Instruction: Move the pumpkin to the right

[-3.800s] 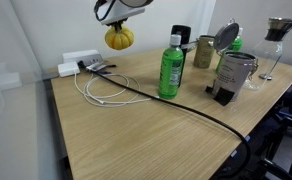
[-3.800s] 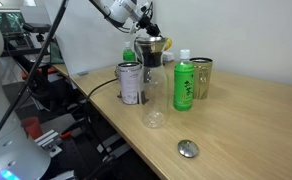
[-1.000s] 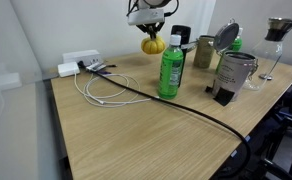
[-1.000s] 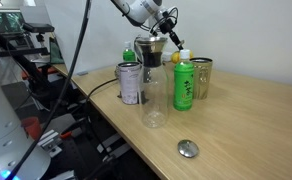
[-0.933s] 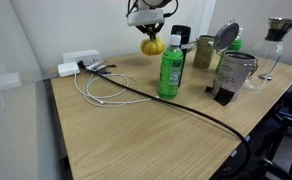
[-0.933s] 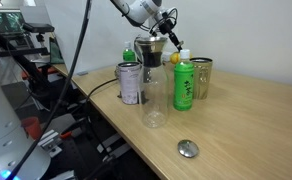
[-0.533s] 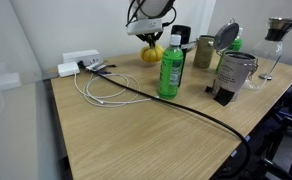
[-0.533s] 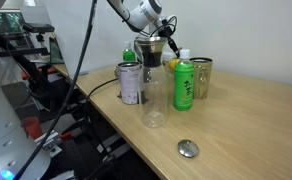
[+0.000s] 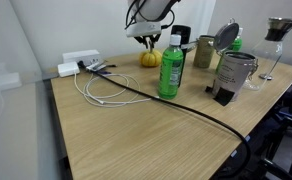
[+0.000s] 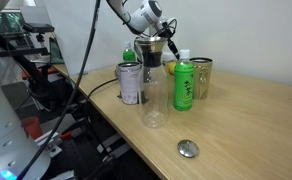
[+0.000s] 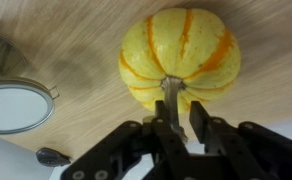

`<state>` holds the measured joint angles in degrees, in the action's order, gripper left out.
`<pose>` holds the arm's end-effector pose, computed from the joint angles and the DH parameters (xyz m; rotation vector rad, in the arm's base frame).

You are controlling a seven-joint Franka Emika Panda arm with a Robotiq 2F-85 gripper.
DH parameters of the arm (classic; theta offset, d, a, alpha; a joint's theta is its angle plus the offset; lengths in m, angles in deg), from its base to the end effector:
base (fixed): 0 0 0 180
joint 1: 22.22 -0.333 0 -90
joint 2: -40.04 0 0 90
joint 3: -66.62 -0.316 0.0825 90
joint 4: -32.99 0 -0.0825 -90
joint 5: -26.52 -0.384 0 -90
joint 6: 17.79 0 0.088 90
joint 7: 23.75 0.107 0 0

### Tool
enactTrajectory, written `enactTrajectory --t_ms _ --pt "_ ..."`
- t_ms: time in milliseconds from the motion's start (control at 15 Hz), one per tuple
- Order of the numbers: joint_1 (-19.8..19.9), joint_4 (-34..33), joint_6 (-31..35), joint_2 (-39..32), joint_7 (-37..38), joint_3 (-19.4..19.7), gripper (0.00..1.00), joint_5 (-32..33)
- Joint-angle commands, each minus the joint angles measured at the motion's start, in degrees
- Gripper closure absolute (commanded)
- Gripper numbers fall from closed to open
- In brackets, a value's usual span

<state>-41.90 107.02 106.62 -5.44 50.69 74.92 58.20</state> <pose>0.7418 0.1573 0.2906 2.5252 -0.9971 0.6279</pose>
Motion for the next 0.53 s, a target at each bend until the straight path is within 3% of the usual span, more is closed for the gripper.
enactTrajectory --t_ms 0,333,467 --pt "-0.1 -1.5 0.3 0.8 -4.0 -0.3 0.39 -0.2" --pt "-2.7 -4.1 -0.3 3.6 -7.4 0.3 0.04 1.8" --pt "-3.5 -4.1 -0.2 5.4 -8.9 0.0 0.00 3.2"
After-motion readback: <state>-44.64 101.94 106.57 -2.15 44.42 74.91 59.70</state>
